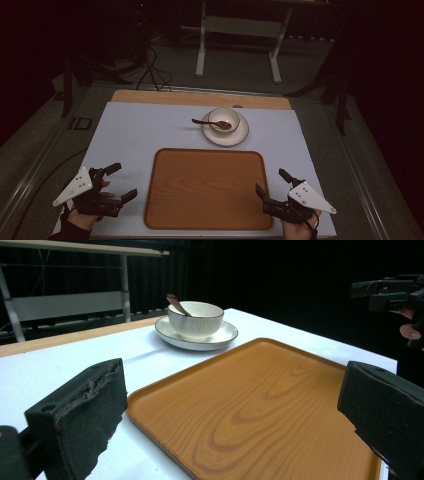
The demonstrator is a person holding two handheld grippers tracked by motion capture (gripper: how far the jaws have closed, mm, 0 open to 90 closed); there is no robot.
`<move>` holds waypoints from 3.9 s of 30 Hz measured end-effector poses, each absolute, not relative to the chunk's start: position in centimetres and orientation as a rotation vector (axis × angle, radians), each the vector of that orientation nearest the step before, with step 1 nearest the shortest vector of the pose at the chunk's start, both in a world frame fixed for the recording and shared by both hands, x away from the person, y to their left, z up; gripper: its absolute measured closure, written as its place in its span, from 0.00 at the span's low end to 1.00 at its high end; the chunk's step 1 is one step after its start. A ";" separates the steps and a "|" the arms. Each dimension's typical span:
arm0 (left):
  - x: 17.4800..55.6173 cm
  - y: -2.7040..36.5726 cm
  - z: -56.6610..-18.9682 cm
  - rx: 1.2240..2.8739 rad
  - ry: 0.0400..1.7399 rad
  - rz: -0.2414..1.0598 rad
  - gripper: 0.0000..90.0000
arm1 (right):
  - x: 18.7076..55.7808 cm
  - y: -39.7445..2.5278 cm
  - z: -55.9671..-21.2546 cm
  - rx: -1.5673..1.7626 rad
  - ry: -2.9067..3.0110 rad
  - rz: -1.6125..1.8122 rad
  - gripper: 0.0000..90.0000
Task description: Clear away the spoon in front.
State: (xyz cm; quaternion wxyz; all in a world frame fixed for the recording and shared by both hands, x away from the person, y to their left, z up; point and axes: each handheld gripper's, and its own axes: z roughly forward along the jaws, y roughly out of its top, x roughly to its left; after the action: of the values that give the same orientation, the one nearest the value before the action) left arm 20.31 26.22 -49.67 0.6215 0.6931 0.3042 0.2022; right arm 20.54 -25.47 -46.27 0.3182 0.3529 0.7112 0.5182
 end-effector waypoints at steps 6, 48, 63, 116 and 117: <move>20.4 26.0 -49.7 1.602 0.698 0.464 0.00 | 20.4 -25.3 -46.2 0.909 1.874 1.346 0.15; 31.7 14.1 -43.9 1.584 0.825 0.371 0.06 | 20.0 -25.1 -45.5 0.877 1.856 1.366 0.15; 36.3 10.9 -46.2 1.523 1.080 0.420 0.17 | 20.0 -24.9 -45.6 0.869 1.872 1.372 0.15; 40.8 5.8 -50.7 0.961 1.551 0.228 0.89 | 20.3 -24.9 -45.7 0.875 1.900 1.412 0.16; 41.0 5.8 -50.8 0.959 1.553 0.223 0.90 | 20.3 -24.9 -45.7 0.875 1.900 1.412 0.16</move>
State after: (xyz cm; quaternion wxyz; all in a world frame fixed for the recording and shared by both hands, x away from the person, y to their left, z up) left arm 40.96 5.83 -50.81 0.6063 0.4148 0.6716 0.0964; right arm 20.27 -24.92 -45.72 0.3042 0.3303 0.7171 0.5330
